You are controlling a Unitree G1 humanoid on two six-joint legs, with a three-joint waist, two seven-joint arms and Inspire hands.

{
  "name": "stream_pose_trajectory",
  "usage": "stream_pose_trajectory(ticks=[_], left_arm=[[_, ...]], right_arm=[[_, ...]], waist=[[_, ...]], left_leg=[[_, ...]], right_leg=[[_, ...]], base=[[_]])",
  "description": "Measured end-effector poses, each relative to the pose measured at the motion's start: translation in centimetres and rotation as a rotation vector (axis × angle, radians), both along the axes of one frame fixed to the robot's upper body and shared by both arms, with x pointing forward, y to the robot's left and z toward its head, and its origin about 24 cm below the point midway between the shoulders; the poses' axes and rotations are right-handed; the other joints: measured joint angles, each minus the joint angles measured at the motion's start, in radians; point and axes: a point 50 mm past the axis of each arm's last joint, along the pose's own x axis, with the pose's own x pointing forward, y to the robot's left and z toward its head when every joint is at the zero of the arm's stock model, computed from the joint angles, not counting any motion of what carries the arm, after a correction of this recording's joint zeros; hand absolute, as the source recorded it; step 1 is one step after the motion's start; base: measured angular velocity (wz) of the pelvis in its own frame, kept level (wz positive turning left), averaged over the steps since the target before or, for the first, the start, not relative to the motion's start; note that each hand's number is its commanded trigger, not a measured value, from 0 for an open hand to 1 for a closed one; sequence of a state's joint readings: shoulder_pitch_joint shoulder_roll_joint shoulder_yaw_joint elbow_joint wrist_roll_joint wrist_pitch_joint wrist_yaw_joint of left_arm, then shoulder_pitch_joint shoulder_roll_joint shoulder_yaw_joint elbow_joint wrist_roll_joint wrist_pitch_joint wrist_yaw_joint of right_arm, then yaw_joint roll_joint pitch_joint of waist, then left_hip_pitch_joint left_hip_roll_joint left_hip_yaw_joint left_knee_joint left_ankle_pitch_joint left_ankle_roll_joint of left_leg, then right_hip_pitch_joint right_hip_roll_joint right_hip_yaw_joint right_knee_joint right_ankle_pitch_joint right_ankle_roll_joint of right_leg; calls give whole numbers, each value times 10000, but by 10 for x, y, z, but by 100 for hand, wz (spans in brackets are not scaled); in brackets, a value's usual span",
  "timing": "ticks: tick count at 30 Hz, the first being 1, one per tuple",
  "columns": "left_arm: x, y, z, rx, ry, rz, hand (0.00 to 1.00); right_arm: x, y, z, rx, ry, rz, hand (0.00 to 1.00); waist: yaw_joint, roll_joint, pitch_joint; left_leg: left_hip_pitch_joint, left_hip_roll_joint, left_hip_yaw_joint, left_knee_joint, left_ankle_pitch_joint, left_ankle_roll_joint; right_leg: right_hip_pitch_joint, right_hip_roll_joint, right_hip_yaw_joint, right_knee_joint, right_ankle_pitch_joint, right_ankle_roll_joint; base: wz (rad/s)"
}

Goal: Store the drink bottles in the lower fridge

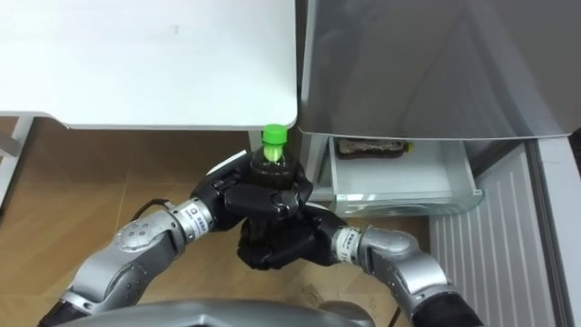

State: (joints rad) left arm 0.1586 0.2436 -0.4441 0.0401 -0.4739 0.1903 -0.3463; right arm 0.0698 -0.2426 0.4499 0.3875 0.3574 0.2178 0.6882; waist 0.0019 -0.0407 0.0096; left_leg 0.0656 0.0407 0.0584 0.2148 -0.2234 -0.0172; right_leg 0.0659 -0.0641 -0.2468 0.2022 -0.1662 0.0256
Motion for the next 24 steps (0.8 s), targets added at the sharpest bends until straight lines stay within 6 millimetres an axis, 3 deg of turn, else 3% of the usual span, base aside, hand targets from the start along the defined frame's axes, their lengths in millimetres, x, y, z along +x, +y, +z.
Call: stream_pose_trajectory(ticks=[1,2,3,4,24], left_arm=[[0,0,0,-33,12,14,100],[0,0,0,-33,12,17,44],[0,0,0,-33,11,21,14],[0,0,0,-32,10,27,0],[3,0,3,-58,-210,50,0]], right_arm=[[0,0,0,14,0,-4,100],[0,1,0,18,0,-3,100],[0,1,0,22,1,-2,100],[0,1,0,31,2,4,100],[0,3,1,389,132,-152,100]], waist=[[5,-1,1],[3,0,7],[2,0,11],[1,2,19],[-2,79,65]], left_leg=[[5,0,7,-16,0,0],[7,0,13,-24,0,0],[8,0,14,-27,0,0],[8,0,16,-35,0,0],[-53,7,77,-124,0,1]], right_leg=[[-2,1,-1,-6,-1,2],[-6,1,-1,-10,-2,3],[-8,1,0,-11,-2,4],[-14,2,-1,-13,-3,5],[-141,4,6,20,-3,5]], base=[[0],[0],[0],[0],[0]])
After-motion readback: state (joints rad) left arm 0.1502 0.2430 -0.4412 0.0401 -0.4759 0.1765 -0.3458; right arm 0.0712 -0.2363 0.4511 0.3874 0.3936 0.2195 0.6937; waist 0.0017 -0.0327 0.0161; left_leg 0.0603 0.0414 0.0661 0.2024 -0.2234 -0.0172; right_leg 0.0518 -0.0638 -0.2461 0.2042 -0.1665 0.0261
